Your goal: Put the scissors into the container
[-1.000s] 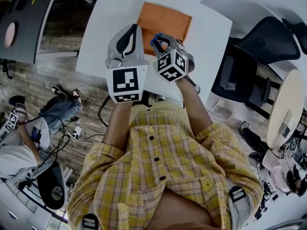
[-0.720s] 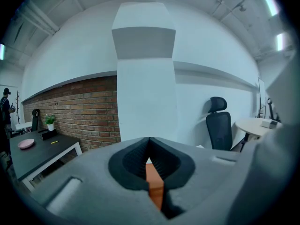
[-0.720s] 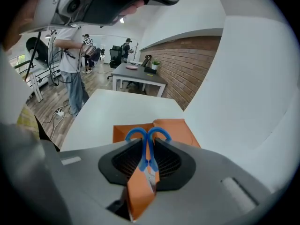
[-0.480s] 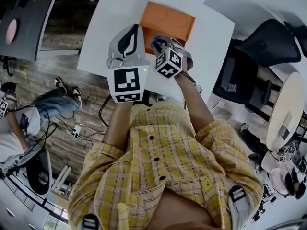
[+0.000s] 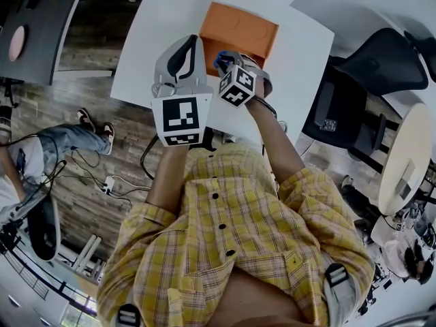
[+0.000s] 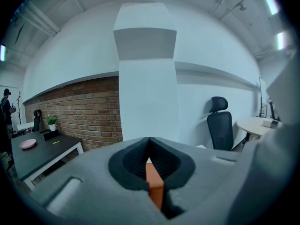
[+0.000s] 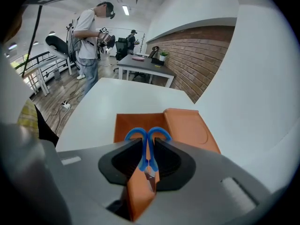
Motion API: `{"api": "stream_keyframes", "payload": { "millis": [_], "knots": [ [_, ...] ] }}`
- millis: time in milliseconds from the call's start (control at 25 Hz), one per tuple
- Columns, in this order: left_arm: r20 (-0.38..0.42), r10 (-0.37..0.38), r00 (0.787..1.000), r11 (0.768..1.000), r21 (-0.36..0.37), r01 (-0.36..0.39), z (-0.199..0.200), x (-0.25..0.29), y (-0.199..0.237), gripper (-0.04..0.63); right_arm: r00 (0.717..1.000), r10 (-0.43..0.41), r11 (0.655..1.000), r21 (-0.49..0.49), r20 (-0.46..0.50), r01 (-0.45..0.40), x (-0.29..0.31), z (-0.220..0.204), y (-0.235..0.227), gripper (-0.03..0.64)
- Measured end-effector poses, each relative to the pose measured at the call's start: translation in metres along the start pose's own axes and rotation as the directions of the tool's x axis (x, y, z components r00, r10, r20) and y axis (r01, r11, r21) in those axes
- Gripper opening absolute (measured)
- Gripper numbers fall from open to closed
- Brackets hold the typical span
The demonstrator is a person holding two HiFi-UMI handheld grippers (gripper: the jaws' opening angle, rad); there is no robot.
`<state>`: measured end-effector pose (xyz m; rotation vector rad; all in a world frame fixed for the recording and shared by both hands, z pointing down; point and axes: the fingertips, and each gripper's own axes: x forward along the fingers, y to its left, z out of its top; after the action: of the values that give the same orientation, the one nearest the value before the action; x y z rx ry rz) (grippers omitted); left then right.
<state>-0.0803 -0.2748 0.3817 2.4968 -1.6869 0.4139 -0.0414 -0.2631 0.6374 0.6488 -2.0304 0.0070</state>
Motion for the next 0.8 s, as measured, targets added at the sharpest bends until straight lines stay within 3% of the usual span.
{"api": "stream_keyframes", "payload": {
  "millis": [800],
  "knots": [
    [0.004,0.005,1.000,1.000,-0.002,-0.005,-0.003,0.005,0.007,-0.002,0.997,0.069,0.997,0.042,-0.034,-0.067,0.037,-0.008,0.001,0.092]
  ]
}}
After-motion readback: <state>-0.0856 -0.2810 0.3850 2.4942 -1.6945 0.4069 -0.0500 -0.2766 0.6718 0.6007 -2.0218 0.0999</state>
